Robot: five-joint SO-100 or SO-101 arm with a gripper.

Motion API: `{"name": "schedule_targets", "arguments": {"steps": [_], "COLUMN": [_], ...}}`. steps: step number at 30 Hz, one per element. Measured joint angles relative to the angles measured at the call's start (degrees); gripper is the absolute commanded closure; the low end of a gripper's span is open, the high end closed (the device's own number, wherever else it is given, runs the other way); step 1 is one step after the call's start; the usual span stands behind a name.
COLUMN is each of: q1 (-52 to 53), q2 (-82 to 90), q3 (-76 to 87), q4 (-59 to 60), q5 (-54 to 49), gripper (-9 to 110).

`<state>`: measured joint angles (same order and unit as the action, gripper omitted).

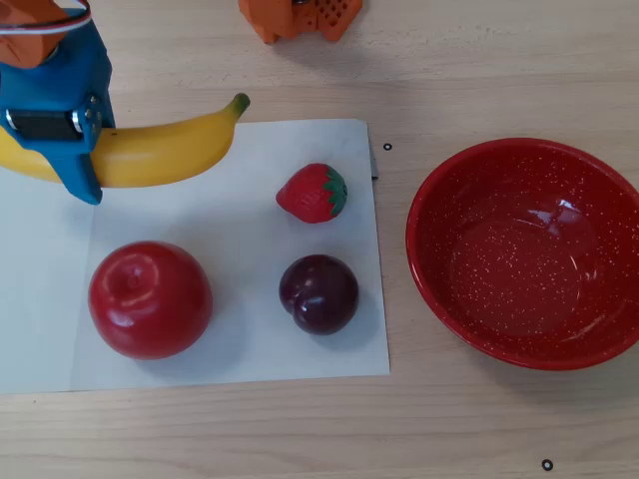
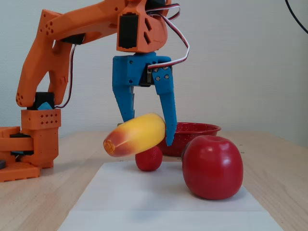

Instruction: Grasp the banana and put it in the red bowl

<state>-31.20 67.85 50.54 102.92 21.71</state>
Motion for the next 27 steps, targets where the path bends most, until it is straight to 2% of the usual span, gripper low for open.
{"name": "schedule_targets", "arguments": {"steps": [8,27], "q1": [4.48,37.71], "q2": [7.38,17.40], "q3": [-0.18,-1.76], "q4": [0.00,0.26], "q5": [-5.01,-21.36], "gripper": [101,101]}}
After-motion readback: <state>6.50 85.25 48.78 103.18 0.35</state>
